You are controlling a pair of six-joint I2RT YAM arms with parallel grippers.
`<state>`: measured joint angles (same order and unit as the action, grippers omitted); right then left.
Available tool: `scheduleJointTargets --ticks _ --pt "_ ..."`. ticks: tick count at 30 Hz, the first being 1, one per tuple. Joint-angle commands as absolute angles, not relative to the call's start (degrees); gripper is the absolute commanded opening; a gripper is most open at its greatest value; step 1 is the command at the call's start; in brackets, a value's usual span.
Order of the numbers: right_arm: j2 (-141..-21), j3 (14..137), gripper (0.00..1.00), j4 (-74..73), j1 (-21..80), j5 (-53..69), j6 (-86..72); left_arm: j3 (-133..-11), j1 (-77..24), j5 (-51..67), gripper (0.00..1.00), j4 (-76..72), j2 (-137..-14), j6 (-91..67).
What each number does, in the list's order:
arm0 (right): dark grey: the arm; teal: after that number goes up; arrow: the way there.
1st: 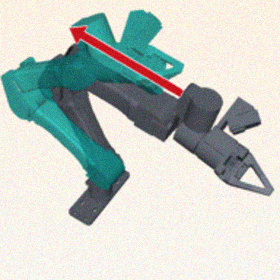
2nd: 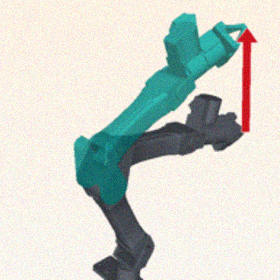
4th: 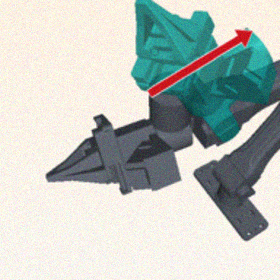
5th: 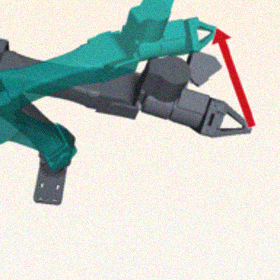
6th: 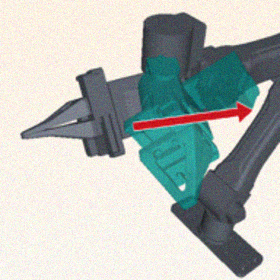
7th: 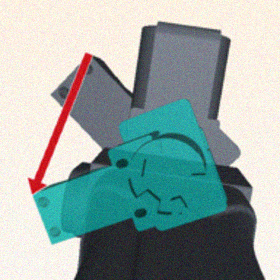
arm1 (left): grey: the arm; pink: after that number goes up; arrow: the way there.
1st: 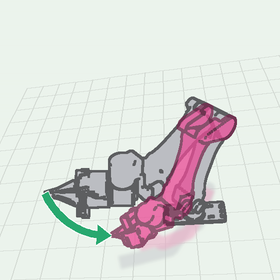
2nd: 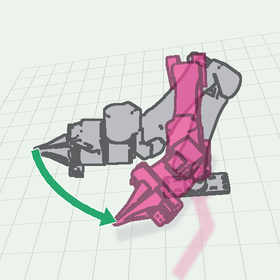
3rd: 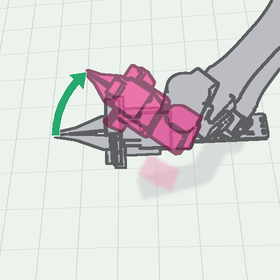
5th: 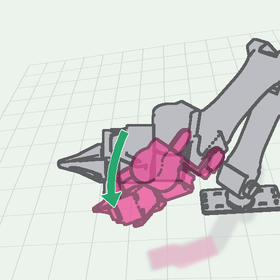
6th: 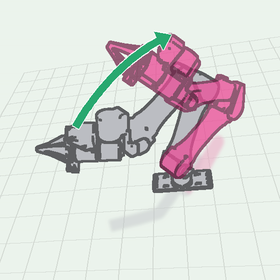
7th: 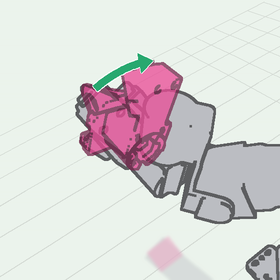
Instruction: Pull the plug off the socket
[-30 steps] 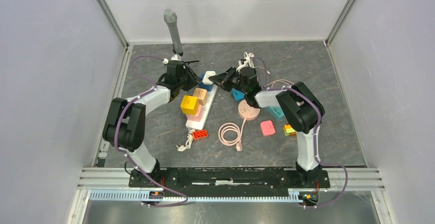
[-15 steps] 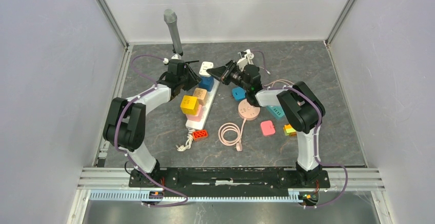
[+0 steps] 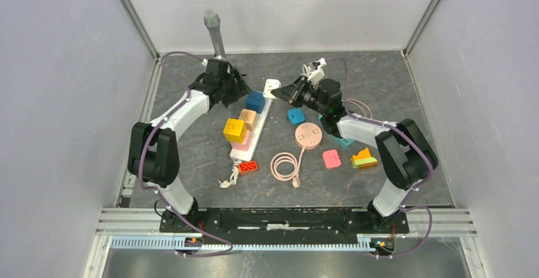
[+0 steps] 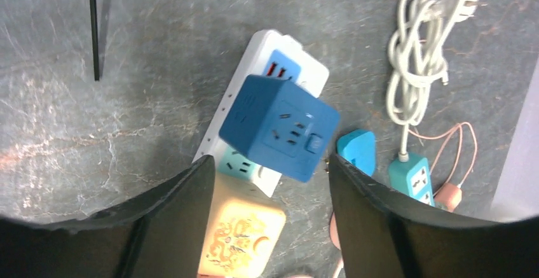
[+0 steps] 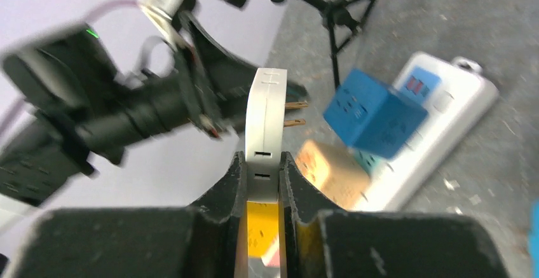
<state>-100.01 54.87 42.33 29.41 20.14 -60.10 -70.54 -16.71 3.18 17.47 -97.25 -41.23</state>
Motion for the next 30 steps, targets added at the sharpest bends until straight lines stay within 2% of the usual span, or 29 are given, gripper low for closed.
scheduleJointTargets --ticks 1,4,8,10,16,20,26,30 --pt "-94.3 50.6 0.0 29.1 29.6 18.9 -47.7 -77.5 -16.5 4.0 0.76 24.7 -92.8 -36.8" --pt "-92.3 47.6 0.0 23.4 30.0 19.2 -43.7 -77.4 -16.5 3.4 0.84 26.4 -89.9 -36.8" --pt "-91.3 42.8 0.01 23.0 31.8 21.3 -42.3 -75.9 -16.5 4.5 0.88 29.1 -85.5 -36.2" --pt "-91.5 41.5 0.03 23.3 32.7 21.8 -41.8 -74.6 -16.5 4.8 0.95 30.2 -82.9 -35.7" --pt "-94.2 41.1 0.08 24.0 34.6 24.1 -42.1 -70.3 -16.5 3.8 1.0 33.9 -75.3 -33.8" --pt "-95.9 41.2 0.18 24.6 34.7 24.9 -43.1 -68.9 -16.5 2.8 1.0 37.2 -71.8 -31.9" --pt "-98.0 42.4 0.28 21.6 34.6 23.6 -42.9 -66.2 -16.5 1.6 1.0 41.6 -67.2 -28.0" --pt "-97.1 42.6 0.45 20.1 34.5 21.0 -42.0 -63.7 -16.5 1.6 1.0 43.1 -64.7 -26.4"
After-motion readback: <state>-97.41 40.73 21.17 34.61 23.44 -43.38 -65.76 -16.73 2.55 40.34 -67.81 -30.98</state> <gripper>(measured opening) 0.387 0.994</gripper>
